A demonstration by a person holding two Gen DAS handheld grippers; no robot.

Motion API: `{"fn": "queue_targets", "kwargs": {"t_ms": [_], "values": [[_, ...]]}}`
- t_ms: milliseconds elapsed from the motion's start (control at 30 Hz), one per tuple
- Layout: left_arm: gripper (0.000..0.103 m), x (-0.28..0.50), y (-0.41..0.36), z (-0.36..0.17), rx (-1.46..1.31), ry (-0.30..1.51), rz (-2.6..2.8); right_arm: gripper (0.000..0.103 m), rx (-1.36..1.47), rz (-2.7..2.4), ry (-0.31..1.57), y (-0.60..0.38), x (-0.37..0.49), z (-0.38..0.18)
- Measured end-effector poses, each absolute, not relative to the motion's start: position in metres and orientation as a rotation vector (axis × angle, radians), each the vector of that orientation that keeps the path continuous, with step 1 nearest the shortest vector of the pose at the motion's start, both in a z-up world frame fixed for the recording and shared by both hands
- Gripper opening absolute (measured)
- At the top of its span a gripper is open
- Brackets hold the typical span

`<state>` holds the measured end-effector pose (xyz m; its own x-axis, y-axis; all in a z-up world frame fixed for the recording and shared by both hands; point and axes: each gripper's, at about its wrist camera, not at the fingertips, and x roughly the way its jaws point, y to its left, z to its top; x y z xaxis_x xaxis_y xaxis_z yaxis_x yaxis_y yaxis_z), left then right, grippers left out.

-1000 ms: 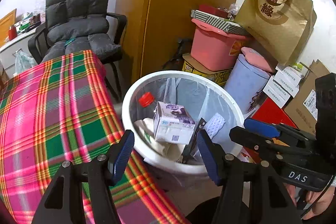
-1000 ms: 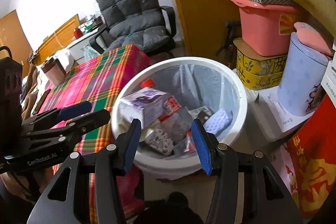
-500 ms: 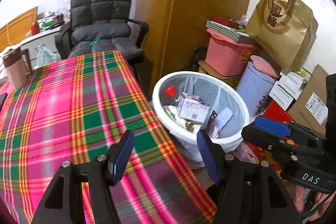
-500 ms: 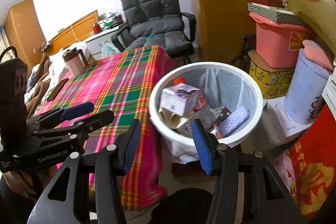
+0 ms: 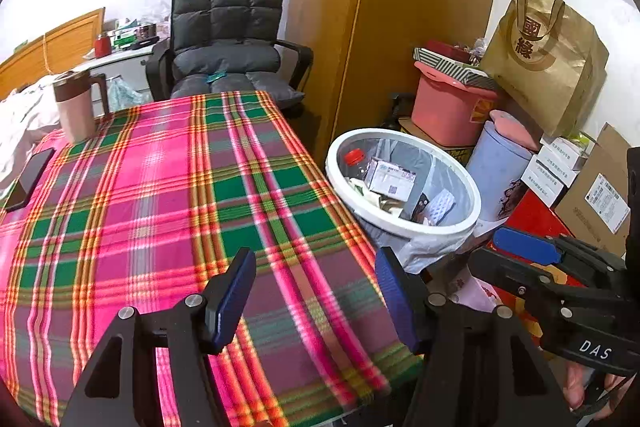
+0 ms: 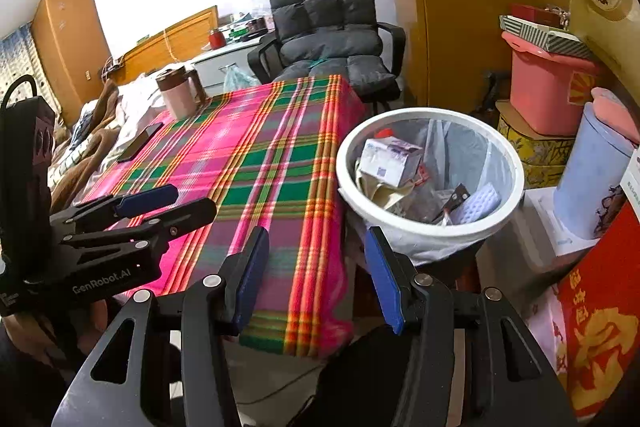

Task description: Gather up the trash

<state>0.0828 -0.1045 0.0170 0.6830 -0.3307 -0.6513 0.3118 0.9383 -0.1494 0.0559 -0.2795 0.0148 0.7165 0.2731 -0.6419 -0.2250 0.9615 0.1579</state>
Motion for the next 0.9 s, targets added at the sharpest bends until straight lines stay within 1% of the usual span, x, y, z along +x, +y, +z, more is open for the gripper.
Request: {"fn": "queue_targets", "kwargs": {"t_ms": [267, 900], "values": [[0.062, 0.064, -0.094, 0.014, -0.021, 0.737, -0.326, 0.052, 0.060, 0.281, 0.721, -0.271, 0.046, 0.013], [0.062, 0.056, -0.086, 0.013, -0.036, 0.740, -0.315, 0.052, 0.055, 0.281, 0.716, -0.268, 0.042, 0.014]]}}
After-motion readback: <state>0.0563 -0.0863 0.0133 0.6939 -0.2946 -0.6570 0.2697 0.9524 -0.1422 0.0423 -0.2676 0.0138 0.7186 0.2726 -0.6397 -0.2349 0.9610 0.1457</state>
